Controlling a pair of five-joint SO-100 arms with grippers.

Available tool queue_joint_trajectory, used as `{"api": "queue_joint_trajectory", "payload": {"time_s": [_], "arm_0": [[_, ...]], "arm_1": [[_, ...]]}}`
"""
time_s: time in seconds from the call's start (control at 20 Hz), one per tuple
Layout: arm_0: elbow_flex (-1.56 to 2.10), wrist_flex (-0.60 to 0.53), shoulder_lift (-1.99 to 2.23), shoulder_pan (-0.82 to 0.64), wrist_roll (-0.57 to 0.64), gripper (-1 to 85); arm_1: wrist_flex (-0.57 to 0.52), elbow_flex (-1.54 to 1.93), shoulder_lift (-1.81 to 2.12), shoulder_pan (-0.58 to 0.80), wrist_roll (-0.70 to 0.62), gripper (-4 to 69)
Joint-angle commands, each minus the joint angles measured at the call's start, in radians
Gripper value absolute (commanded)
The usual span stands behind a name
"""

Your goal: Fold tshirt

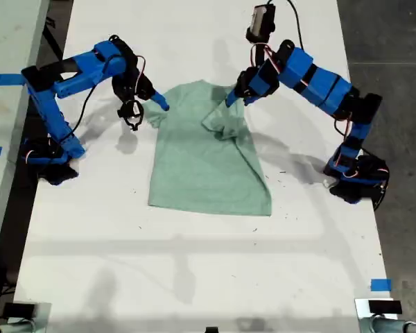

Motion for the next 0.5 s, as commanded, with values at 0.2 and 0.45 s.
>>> {"api": "queue_joint_trajectory", "payload": {"time_s": [0.2,0.45], "arm_0": [[-0.160,-0.034,-0.195,-0.028,0.015,40.1],[-0.279,-0.009,-0.336,-0.054,0.017,36.5]], "arm_1": [[0.009,0.066,0.193,-0.003,-0.023,18.3],[0.009,0.132,0.265,-0.006,-0.018,18.4]]}}
